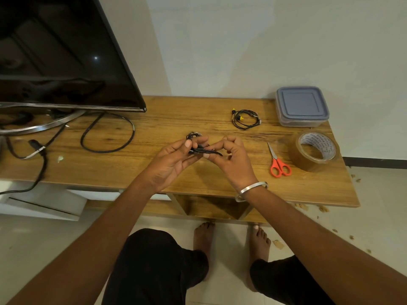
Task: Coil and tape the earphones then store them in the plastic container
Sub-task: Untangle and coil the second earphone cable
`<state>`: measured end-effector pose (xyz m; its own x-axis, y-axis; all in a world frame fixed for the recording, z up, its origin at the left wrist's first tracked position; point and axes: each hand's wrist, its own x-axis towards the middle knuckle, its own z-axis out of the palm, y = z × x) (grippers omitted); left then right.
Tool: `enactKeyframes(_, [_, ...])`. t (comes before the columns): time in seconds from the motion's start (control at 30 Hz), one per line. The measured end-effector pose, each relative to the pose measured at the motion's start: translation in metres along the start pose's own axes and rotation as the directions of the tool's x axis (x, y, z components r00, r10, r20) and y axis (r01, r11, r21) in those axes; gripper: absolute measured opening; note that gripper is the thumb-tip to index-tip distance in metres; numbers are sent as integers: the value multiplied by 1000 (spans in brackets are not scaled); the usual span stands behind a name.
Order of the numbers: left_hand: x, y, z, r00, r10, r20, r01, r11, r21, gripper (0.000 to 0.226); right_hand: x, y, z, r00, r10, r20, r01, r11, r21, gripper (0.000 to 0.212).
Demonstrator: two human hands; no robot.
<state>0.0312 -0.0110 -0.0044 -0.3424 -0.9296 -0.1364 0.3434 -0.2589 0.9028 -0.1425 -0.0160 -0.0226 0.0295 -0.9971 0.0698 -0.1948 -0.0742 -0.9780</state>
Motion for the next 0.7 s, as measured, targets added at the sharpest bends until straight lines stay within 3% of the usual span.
enactKeyframes(0.1, [-1,1,-3,1000,-25,-11,26,996,82,25,3,3,-3,997,-81,-18,79,990,-118,19])
enactKeyframes(0.23, [2,0,-4,998,-38,-50,46,984,171,32,4,4,-3,998,-65,-13,64,995,-80,20])
enactKeyframes(0.37, [1,1,-2,997,-43,-61,54,980,194,24,1,4,0,997,-56,-47,52,996,-72,20])
enactKeyframes(0.6, [2,-4,0,996,-41,-83,50,992,111,17,-2,6,7,997,61,-52,-55,994,99,33])
enactKeyframes(0.7, [0,-3,1,998,-24,-64,28,998,53,14,-1,5,7,980,197,-29,-171,910,378,30])
